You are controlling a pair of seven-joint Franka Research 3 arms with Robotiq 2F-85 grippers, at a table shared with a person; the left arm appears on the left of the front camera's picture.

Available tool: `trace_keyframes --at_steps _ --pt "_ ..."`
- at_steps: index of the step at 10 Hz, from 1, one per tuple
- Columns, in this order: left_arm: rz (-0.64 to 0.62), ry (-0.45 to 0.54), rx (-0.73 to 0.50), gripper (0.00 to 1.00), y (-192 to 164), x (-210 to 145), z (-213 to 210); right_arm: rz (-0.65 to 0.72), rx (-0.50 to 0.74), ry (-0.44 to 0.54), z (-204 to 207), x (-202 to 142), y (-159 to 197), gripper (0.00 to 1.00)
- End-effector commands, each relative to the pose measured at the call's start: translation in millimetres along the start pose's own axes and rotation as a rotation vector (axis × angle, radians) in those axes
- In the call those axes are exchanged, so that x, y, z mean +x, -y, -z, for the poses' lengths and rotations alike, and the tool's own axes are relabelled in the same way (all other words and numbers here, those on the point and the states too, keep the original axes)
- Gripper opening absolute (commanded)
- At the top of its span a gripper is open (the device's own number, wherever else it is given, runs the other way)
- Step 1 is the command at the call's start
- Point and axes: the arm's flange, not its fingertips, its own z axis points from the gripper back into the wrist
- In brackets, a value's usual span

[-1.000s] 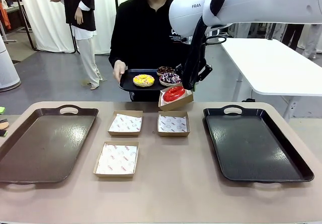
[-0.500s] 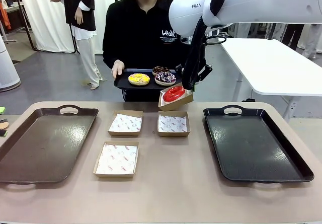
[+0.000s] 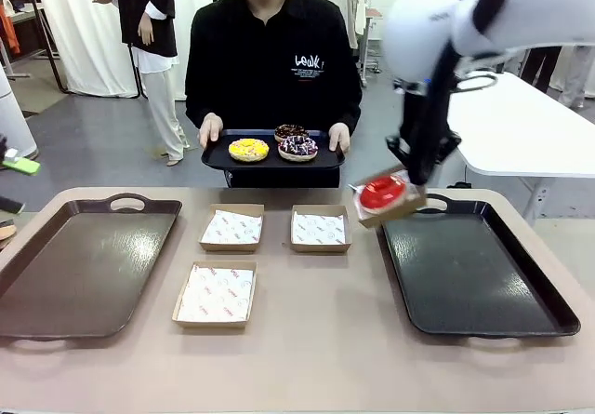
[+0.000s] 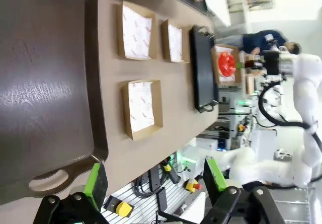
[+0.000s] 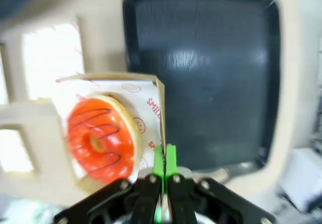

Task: Individually package the donuts and arrange them on the tray.
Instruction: Place the picked Paper togo box on the Handle tray while simultaneously picking up another Paper togo box from the table with the other hand.

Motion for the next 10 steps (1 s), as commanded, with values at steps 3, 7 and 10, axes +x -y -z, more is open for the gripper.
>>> trace_keyframes --at_steps 3,7,10 --pt "-0.061 -0.104 0.35 1.0 58.6 37.6 73.6 -0.026 0.094 0.063 36.6 -87.5 30.4 0.01" --pt "-0.025 -0.106 0.642 1.0 97.8 46.9 156.0 0.052 0.108 0.079 65.5 -107.5 68.2 0.01" --pt "0.001 -0.141 0.775 1.0 97.3 36.9 209.5 0.068 0.075 0.059 66.2 -107.6 67.4 0.01"
